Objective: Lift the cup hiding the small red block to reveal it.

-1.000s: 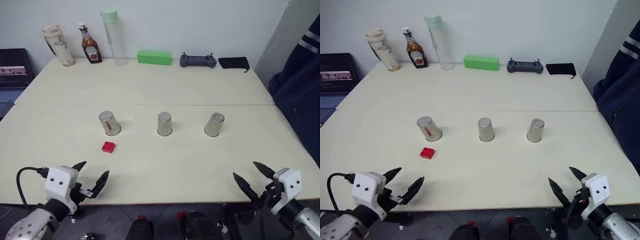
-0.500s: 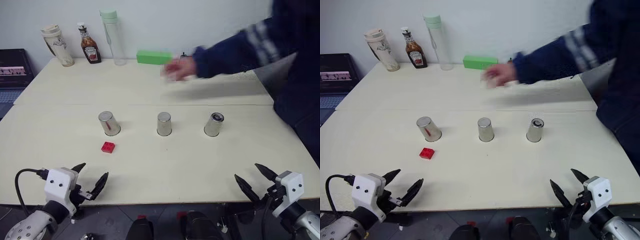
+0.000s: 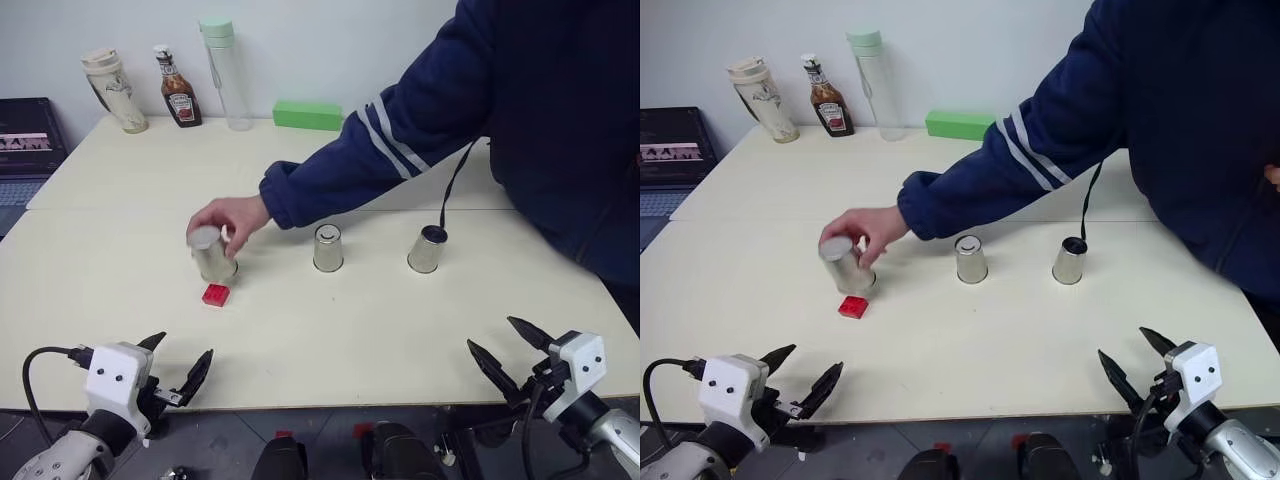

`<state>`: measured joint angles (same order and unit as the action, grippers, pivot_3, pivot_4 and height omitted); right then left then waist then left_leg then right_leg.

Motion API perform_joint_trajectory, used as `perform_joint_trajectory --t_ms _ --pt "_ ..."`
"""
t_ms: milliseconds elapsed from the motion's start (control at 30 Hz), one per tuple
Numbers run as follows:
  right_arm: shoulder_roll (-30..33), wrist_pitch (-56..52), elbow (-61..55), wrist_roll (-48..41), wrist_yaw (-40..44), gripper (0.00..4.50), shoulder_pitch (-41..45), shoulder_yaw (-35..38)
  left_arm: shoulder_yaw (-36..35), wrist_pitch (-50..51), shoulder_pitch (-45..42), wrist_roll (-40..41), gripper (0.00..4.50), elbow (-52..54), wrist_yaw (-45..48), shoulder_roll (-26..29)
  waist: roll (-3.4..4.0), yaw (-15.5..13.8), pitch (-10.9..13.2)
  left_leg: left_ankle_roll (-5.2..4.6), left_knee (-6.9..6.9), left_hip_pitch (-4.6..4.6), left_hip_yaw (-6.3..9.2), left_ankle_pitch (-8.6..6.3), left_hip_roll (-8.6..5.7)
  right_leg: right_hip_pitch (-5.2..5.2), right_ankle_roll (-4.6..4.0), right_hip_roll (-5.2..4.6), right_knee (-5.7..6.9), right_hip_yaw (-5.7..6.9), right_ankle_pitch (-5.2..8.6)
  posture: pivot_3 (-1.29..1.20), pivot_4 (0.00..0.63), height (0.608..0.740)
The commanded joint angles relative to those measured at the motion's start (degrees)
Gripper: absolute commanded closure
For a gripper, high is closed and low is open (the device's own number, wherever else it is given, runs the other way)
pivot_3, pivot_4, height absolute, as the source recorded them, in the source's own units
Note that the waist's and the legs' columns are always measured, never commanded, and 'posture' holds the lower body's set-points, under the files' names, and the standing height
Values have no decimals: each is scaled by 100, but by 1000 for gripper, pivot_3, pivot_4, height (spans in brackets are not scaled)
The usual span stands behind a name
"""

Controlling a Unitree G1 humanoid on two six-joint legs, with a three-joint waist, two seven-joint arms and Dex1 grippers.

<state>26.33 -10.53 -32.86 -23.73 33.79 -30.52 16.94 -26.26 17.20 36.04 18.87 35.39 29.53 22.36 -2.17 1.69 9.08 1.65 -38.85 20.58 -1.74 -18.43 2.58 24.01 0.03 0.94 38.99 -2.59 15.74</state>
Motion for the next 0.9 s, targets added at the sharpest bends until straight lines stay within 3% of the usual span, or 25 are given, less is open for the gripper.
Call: perform_joint_trajectory --t_ms 33,900 --pt "57 -33 -126 -61 6 0 28 87 -55 -185 138 -64 46 244 -120 -97 0 0 0 0 0 0 2 0 0 0 0 0 0 1 0 0 150 740" --pt "31 -557 -520 -19 -307 0 312 -14 -36 -121 -112 -112 46 111 -137 63 0 1 0 0 0 -1 0 0 0 -1 4 1 0 1 -2 0 150 740"
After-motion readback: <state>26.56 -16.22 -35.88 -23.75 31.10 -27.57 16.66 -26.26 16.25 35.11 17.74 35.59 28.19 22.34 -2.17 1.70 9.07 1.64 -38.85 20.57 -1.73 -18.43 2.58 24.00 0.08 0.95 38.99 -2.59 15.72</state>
